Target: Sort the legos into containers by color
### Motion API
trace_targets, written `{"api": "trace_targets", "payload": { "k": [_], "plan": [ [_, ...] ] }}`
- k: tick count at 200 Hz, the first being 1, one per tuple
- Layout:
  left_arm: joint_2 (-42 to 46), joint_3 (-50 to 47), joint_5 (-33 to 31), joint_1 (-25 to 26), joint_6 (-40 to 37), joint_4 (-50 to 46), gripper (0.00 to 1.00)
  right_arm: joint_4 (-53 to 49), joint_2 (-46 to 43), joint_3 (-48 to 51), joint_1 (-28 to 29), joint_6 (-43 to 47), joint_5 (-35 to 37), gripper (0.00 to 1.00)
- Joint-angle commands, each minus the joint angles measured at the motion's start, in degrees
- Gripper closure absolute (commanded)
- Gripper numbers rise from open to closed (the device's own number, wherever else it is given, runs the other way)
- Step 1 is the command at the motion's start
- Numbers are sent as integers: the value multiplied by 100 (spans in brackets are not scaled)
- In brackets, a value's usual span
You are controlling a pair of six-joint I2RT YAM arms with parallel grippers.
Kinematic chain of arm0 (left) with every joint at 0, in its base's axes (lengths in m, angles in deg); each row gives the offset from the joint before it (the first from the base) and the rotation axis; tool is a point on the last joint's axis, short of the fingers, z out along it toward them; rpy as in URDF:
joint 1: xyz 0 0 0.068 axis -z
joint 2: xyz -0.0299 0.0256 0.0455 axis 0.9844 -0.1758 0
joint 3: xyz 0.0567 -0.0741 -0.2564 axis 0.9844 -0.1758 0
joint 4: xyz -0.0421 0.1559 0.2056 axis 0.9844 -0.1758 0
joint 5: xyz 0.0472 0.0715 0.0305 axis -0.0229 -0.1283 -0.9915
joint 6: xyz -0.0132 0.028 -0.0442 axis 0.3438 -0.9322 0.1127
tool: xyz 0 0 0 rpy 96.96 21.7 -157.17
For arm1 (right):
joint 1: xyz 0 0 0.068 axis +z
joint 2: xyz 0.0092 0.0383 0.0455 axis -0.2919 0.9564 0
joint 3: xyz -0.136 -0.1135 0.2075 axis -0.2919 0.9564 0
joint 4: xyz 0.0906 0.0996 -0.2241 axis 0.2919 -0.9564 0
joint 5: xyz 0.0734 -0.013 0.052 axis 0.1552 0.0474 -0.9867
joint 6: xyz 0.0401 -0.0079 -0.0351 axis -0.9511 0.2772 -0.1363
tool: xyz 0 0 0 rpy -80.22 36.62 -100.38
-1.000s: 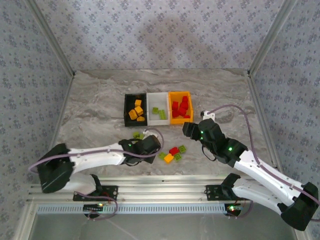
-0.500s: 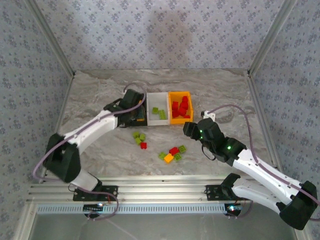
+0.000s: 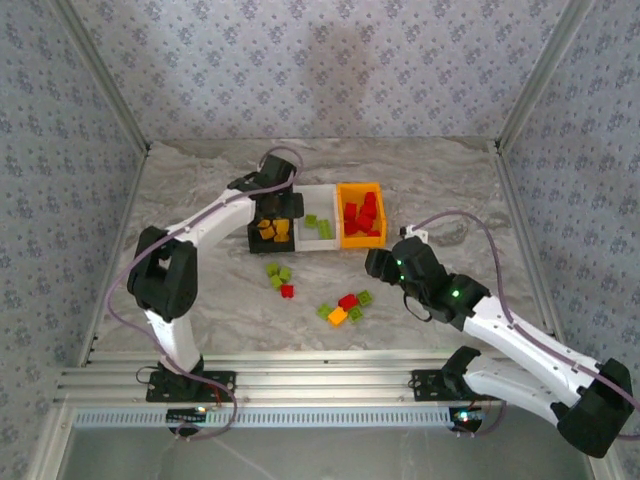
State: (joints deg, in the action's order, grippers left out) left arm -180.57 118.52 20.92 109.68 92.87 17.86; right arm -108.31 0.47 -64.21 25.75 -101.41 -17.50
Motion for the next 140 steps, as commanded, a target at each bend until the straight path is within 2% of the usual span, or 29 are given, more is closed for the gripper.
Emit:
{"api": "trace_targets", "payload": {
  "k": [1,9,45,86,111,140],
  "plan": [
    [972,-65,219,187,37,44,4,-227,188,114,-13,-167,-227,29],
    [1263,-242,278,306,72,128,1,-205,311,148,-9,-184,-311,29],
    [2599,-1490,372,1136,350,567,1,-268,970,211,53,-324,-463,29],
    [3763,-3284,-102,2162,995,1003,1,-314,1920,39,255,-295,-467,29],
    [4191,-4072,-131,2353,1524,1149,1,-377,2394,-77,272,-339,-353,31],
    [4514,-4414,-265,2372,1738,993,1,-522,2826,-136,289,-434,-273,35]
  ]
}}
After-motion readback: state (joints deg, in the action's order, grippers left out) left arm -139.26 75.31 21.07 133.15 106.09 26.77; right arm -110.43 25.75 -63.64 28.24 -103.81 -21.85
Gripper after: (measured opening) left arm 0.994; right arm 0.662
